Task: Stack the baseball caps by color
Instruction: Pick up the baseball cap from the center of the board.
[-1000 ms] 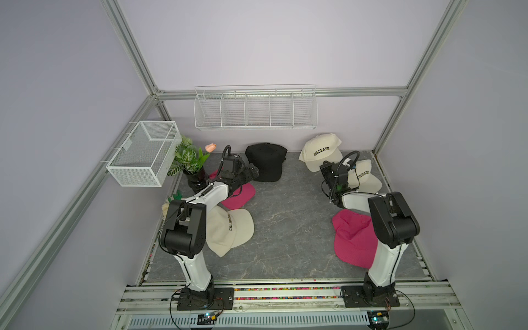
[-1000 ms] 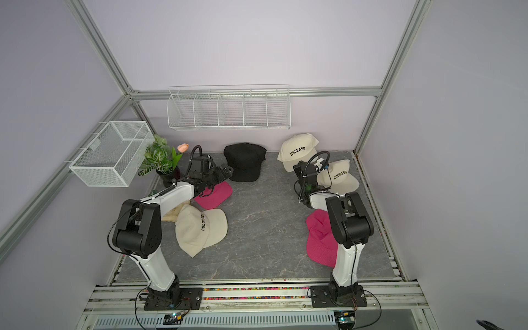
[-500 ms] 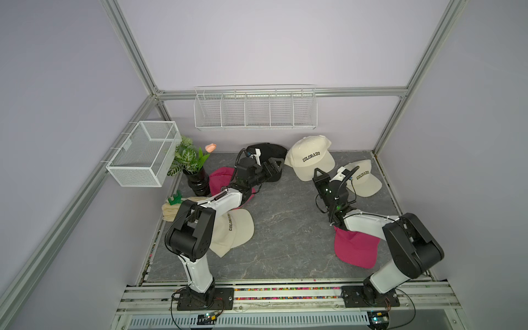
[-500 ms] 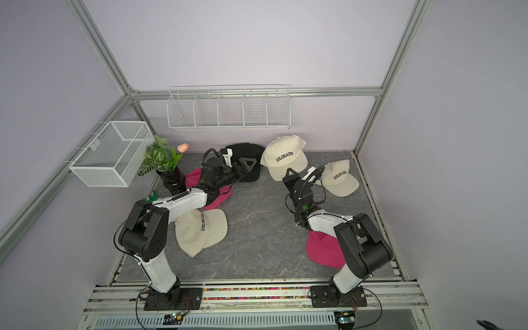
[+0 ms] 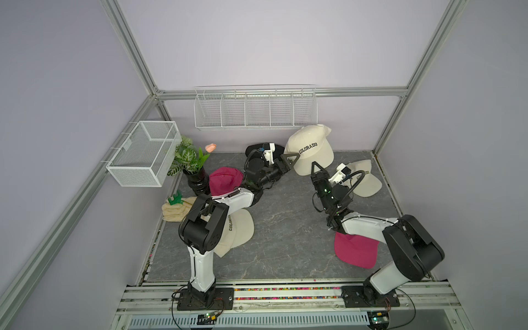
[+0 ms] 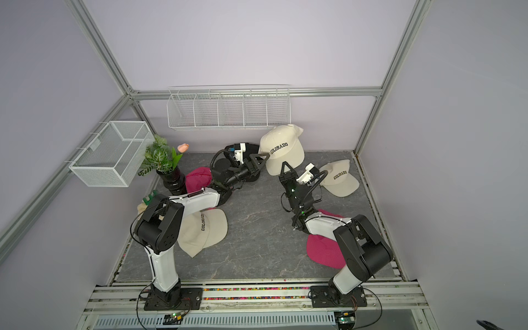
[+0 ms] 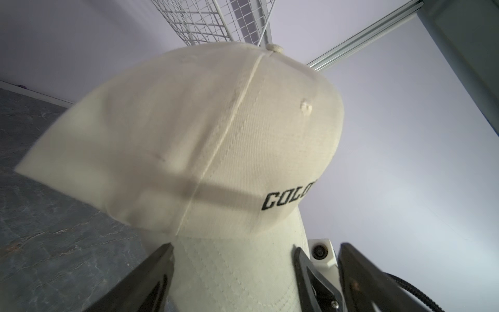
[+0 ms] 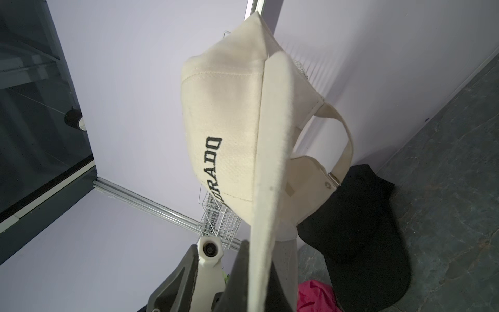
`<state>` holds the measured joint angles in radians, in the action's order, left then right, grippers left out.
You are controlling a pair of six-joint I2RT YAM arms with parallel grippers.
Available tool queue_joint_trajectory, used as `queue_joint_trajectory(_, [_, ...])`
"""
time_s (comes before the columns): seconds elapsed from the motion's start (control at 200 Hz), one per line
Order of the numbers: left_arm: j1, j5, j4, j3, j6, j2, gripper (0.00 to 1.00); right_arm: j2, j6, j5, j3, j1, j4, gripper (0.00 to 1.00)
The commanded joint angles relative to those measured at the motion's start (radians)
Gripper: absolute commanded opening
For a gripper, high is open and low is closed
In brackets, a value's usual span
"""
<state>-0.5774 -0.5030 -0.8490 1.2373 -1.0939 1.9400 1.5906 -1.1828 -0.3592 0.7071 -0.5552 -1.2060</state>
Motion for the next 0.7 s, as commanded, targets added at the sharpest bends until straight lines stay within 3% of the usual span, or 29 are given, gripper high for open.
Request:
queue_joint_trajectory(0.0, [-0.019,0.014,-0.055,-0.020,-0.059,0.010,0.95,-0.034,0.037,-0.024,-0.008,-0.016,-0.154,0.07])
queue_joint_trajectory(0.35, [-0.035,-0.040,-0.126,0.031,-0.093,0.058,0.92,-0.016,0.022,0.009,0.007,-0.018,-0.167,0.09])
queue_joint_trajectory(0.435, [-0.029,-0.052,-0.197,0.030,-0.108,0.063,0.80,-0.006,0.022,0.025,0.009,-0.019,-0.179,0.12])
queue_joint_trajectory(0.535, [-0.027,-0.092,-0.224,0.054,-0.099,0.066,0.57,-0.018,0.018,0.027,0.004,-0.020,-0.127,0.14])
queue_joint_trajectory(0.695, [-0.014,-0.132,-0.015,0.107,0.058,0.041,0.10,-0.032,0.062,0.073,0.004,-0.018,-0.068,0.26])
